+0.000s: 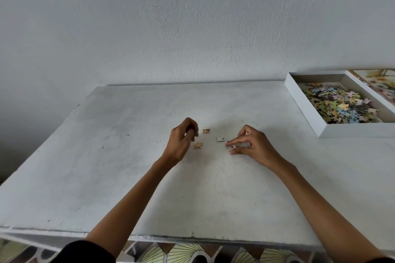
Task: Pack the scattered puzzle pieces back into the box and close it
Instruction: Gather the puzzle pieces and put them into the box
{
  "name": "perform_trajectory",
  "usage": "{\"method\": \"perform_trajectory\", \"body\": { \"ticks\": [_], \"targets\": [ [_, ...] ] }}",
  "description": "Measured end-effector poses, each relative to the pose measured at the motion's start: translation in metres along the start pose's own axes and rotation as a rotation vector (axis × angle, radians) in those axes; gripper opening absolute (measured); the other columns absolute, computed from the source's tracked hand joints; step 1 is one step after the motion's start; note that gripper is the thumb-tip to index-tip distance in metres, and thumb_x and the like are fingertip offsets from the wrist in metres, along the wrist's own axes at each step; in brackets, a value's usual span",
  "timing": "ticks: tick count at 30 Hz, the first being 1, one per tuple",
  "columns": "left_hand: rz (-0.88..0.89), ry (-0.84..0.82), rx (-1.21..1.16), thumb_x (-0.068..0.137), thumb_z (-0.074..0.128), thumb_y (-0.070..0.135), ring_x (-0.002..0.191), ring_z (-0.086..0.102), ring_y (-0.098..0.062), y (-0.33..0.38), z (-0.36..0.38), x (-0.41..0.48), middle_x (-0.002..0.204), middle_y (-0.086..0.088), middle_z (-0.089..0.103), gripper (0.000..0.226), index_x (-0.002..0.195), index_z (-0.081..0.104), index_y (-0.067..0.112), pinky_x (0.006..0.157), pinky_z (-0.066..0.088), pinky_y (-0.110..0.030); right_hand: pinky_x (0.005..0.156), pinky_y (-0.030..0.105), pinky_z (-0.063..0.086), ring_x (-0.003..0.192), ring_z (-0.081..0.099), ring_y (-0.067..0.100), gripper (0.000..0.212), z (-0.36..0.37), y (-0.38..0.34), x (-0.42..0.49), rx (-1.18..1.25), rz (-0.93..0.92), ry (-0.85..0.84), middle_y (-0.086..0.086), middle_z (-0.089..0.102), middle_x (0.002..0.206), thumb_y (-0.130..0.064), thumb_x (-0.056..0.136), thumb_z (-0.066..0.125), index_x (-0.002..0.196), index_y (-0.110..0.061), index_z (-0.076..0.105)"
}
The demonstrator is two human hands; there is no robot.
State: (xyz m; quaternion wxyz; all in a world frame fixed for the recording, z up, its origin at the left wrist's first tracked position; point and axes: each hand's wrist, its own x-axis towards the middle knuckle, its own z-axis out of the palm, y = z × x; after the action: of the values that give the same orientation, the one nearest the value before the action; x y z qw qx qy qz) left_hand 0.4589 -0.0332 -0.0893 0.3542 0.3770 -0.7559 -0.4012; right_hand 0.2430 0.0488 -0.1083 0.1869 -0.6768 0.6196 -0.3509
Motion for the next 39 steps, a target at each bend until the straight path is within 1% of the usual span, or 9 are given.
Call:
{"method": "perform_trajectory", "body": {
  "ticks": [3,7,12,17,21,25,28,36,39],
  "targets": [
    [-0.014,0.012,0.089,0.073,0.029,0.013,0.051,0.03,-0.009,-0.003,-0.006,-0.004,0.057,0.002,0.038,0.014,0.064,0.039,0.014,0.051,0.025,-0.025,0.067,0.018,0.043,0.076,0.054,0.006,0.015,0.001,0.0,0.002,-0.008,-0.021,0.001,-0.012,0.045,0.079,-0.025,0.068,0.077,0.082,-0.02,0.073],
    [-0.028,-0.04,0.404,0.082,0.038,0.045,0.053,0.039,-0.007,-0.007,-0.013,-0.005,0.058,0.008,0.043,0.03,0.074,0.053,0.021,0.052,0.029,-0.025,0.057,0.009,0.034,0.064,0.047,0.006,0.014,-0.002,-0.006,0.003,0.035,-0.026,-0.001,-0.011,0.05,0.079,-0.019,0.071,0.075,0.071,-0.023,0.062],
    [0.033,-0.098,0.67,0.073,0.064,0.056,0.072,0.049,-0.003,-0.011,-0.014,-0.005,0.077,0.014,0.049,0.036,0.102,0.066,0.035,0.06,0.034,-0.021,0.042,0.011,0.025,0.047,0.039,0.004,0.013,-0.01,-0.023,0.007,0.735,0.175,0.179,0.0,0.067,0.073,-0.013,0.082,0.06,0.074,-0.017,0.051],
    [0.049,-0.068,0.576,0.069,0.073,0.047,0.057,0.043,-0.003,-0.014,-0.013,-0.003,0.063,0.01,0.042,0.024,0.088,0.072,0.031,0.051,0.026,-0.017,0.031,0.012,0.021,0.039,0.035,0.002,0.011,-0.016,-0.02,0.009,1.261,0.399,0.121,-0.007,0.056,0.057,-0.025,0.088,0.047,0.078,-0.021,0.051],
    [0.116,-0.139,0.566,0.073,0.072,0.039,0.063,0.044,-0.001,-0.013,-0.013,0.003,0.074,0.011,0.046,0.021,0.083,0.065,0.022,0.054,0.031,-0.018,0.033,0.013,0.014,0.03,0.021,0.003,0.023,-0.013,-0.017,0.01,0.909,0.411,0.156,-0.005,0.044,0.047,-0.025,0.093,0.045,0.075,-0.017,0.057],
    [0.185,-0.201,0.509,0.091,0.052,0.017,0.068,0.048,-0.022,-0.015,-0.012,0.006,0.088,-0.002,0.046,0.01,0.089,0.046,0.009,0.06,0.043,-0.03,0.05,0.019,0.032,0.041,0.04,0.004,0.007,-0.012,-0.015,0.009,0.197,0.254,0.1,-0.005,0.045,0.049,-0.031,0.08,0.067,0.081,-0.024,0.067],
    [0.141,-0.2,0.43,0.096,0.033,0.004,0.061,0.048,-0.016,-0.014,-0.012,0.006,0.083,-0.002,0.053,0.007,0.092,0.033,0.011,0.056,0.043,-0.024,0.059,0.02,0.037,0.062,0.051,0.003,0.03,-0.009,-0.017,0.007,-0.122,0.238,-0.062,-0.009,0.056,0.063,-0.044,0.071,0.072,0.1,-0.036,0.067],
    [0.087,-0.059,0.448,0.093,0.035,0.008,0.043,0.043,-0.007,0.003,-0.012,0.018,0.047,0.009,0.036,0.029,0.097,0.062,0.016,0.045,0.023,-0.018,0.058,0.016,0.039,0.068,0.059,0.008,0.016,-0.002,-0.016,0.012,-0.277,0.057,0.058,-0.005,0.069,0.076,-0.035,0.081,0.065,0.087,-0.021,0.071],
    [0.101,-0.124,0.551,0.094,0.048,0.024,0.069,0.061,-0.019,0.005,-0.009,0.023,0.066,-0.004,0.061,0.023,0.11,0.062,0.017,0.054,0.03,-0.019,0.059,0.023,0.04,0.066,0.061,0.01,0.016,0.001,-0.016,0.014,-0.148,0.045,0.172,-0.002,0.069,0.071,-0.025,0.086,0.06,0.079,-0.015,0.07]
  ]
}}
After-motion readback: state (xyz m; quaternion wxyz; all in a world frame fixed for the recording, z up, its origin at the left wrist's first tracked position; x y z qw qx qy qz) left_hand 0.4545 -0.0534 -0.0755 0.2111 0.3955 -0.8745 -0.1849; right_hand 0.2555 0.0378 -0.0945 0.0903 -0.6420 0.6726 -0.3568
